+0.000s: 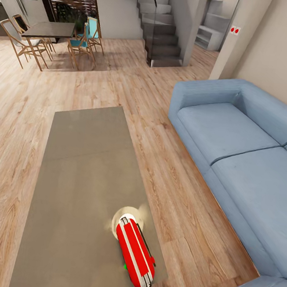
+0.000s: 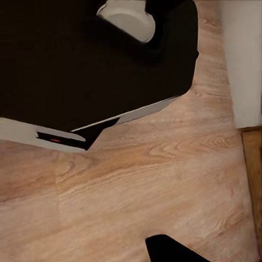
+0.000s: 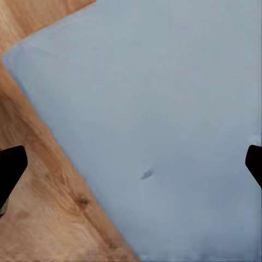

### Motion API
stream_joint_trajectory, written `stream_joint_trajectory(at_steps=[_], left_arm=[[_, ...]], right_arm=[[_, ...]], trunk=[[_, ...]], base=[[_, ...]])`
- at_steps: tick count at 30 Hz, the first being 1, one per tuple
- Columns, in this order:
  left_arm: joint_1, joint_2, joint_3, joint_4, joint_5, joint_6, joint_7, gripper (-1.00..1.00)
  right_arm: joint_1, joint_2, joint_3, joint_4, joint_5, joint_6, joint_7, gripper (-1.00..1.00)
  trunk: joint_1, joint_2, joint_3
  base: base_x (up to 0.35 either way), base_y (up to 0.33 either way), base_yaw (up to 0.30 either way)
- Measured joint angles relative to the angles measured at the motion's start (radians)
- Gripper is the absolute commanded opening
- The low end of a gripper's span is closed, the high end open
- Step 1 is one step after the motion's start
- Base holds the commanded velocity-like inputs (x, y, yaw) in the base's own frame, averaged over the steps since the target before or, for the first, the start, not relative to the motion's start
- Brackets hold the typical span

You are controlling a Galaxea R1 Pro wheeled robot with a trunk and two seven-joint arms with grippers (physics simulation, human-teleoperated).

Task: Turn on the radio receiver that's on the table in the living room.

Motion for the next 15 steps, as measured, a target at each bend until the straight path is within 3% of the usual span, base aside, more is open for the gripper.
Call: stream_joint_trajectory(at_steps=[5,9,15], left_arm=[[0.0,0.022,0.002,0.055,0.0,0.0,0.099,1.0],[0.0,0.038,0.002,0.063,-0.003,0.0,0.113,1.0],[0.0,0.047,0.001,0.066,-0.006,0.0,0.115,1.0]], right_arm=[[0.0,0.021,0.021,0.092,0.053,-0.015,-0.005,1.0],[0.0,0.048,0.025,0.142,0.108,-0.017,-0.012,1.0],[0.011,0.083,0.026,0.17,0.155,-0.018,-0.019,1.0]], trunk=[[0.0,0.0,0.0],[0.0,0.0,0.0],[0.0,0.0,0.0]], base=[[0.0,0.0,0.0],[0.0,0.0,0.0],[0.0,0.0,0.0]])
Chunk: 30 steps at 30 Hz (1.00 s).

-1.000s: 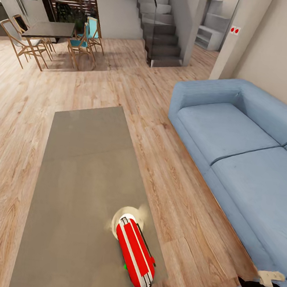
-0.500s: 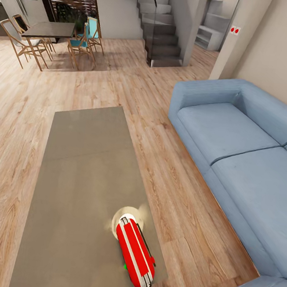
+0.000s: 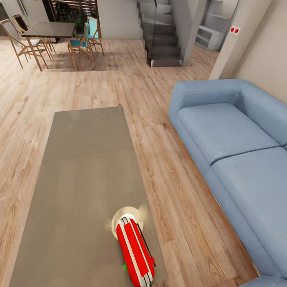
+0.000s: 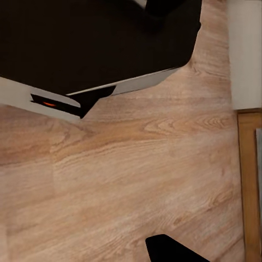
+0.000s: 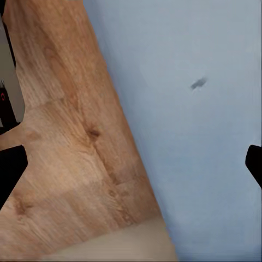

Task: Turn on the radio receiver that's on the table in the living room.

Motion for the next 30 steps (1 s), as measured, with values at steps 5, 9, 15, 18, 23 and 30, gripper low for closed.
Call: stream_joint_trajectory(at_steps=[5,9,15,18,23,30], left_arm=[[0.0,0.002,0.0,0.0,-0.055,0.001,0.001,1.0],[0.0,0.002,0.001,-0.001,-0.123,0.001,0.008,1.0],[0.0,0.002,0.0,0.042,-0.147,0.001,0.154,1.0],[0.0,0.009,-0.002,0.092,-0.149,0.002,0.213,1.0],[0.0,0.012,-0.011,0.105,-0.148,0.002,0.227,1.0],[0.0,0.011,-0.013,0.107,-0.146,0.002,0.23,1.0]], right_arm=[[0.018,0.026,0.0,0.004,0.06,0.0,-0.076,1.0],[0.03,0.036,0.0,0.004,0.099,0.0,-0.109,1.0],[0.034,0.052,0.002,0.003,0.116,0.001,-0.117,1.0],[0.034,0.063,0.002,0.003,0.14,0.0,-0.118,1.0],[0.034,0.067,0.002,0.002,0.159,0.001,-0.118,1.0],[0.034,0.067,0.002,-0.003,0.161,0.005,-0.118,1.0]], trunk=[[0.0,0.0,0.0],[0.0,0.0,0.0],[0.0,0.0,0.0],[0.0,0.0,0.0],[0.0,0.0,0.0],[0.0,0.0,0.0]], base=[[0.0,0.0,0.0],[0.0,0.0,0.0],[0.0,0.0,0.0],[0.0,0.0,0.0],[0.0,0.0,0.0],[0.0,0.0,0.0]])
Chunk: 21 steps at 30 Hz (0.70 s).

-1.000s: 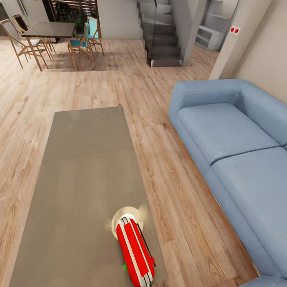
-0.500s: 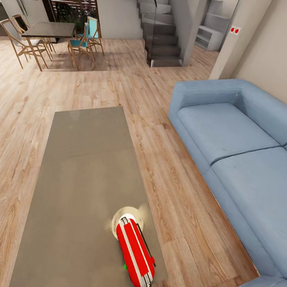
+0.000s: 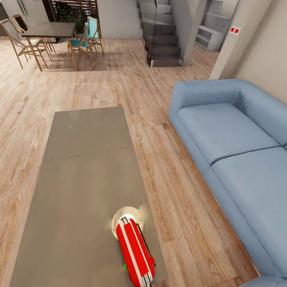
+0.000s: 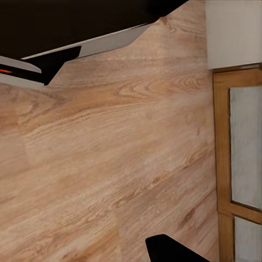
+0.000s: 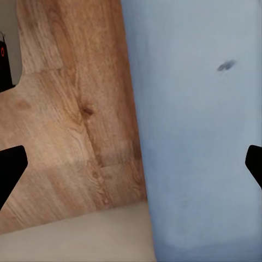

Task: Turn on the radio receiver that's on the table in the living room.

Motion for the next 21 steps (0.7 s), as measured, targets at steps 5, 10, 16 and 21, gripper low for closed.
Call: stream_joint_trajectory(at_steps=[5,10,16,21], left_arm=[[0.0,-0.004,0.001,0.001,0.002,0.0,-0.001,1.0],[0.0,-0.009,0.002,0.003,0.004,0.0,-0.001,1.0],[0.0,-0.028,0.002,0.059,0.005,0.0,-0.001,1.0],[0.0,-0.031,0.003,0.115,0.005,0.0,-0.001,1.0]], right_arm=[[0.0,0.006,0.0,-0.002,0.0,0.005,0.0,1.0],[0.0,0.021,-0.001,-0.001,0.001,0.007,0.0,1.0],[0.0,0.058,-0.001,0.001,0.001,0.007,0.0,1.0],[0.0,0.084,-0.001,-0.002,0.005,0.004,0.001,1.0]], trunk=[[0.0,0.0,0.0],[0.0,0.0,0.0],[0.0,0.0,0.0],[0.0,0.0,0.0]], base=[[0.0,0.0,0.0],[0.0,0.0,0.0],[0.0,0.0,0.0],[0.0,0.0,0.0]])
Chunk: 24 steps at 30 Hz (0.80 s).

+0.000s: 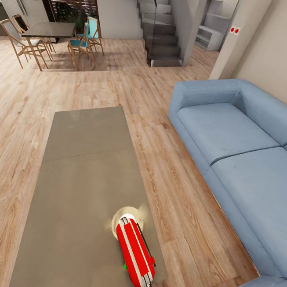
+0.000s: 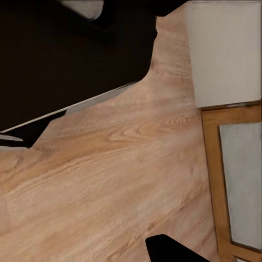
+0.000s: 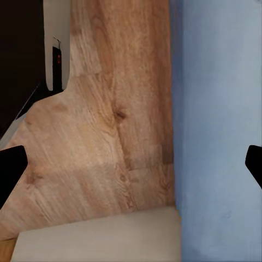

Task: Turn on the radio receiver that's on the table in the living room.

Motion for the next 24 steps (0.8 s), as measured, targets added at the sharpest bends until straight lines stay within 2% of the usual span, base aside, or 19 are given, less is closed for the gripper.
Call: stream_joint_trajectory(at_steps=[3,5,8,10,13,24], left_arm=[[0.0,0.0,0.0,0.017,0.0,0.0,0.0,1.0],[0.0,0.002,0.0,0.02,0.0,0.0,0.0,1.0],[0.0,0.003,0.0,0.021,0.0,0.0,0.0,1.0],[0.0,0.002,0.0,0.022,0.0,0.0,0.0,1.0],[0.0,0.001,0.0,0.022,0.0,0.0,0.0,1.0],[0.0,0.002,0.0,0.022,0.0,0.0,0.0,1.0]], right_arm=[[0.0,0.029,0.0,-0.003,-0.002,-0.004,0.0,1.0],[0.0,0.061,0.0,-0.004,-0.003,-0.005,0.001,1.0],[0.0,0.093,-0.001,-0.004,-0.005,-0.006,0.001,1.0],[0.0,0.107,-0.001,-0.004,-0.005,-0.006,0.001,1.0],[0.0,0.118,-0.001,-0.004,-0.005,-0.006,0.001,1.0],[0.0,0.121,-0.001,-0.004,-0.005,-0.006,0.001,1.0]], trunk=[[0.0,0.0,0.0],[0.0,0.0,0.0],[0.0,0.0,0.0],[0.0,0.0,0.0],[0.0,0.0,0.0],[0.0,0.0,0.0]], base=[[0.0,0.0,0.0],[0.0,0.0,0.0],[0.0,0.0,0.0],[0.0,0.0,0.0],[0.0,0.0,0.0],[0.0,0.0,0.0]])
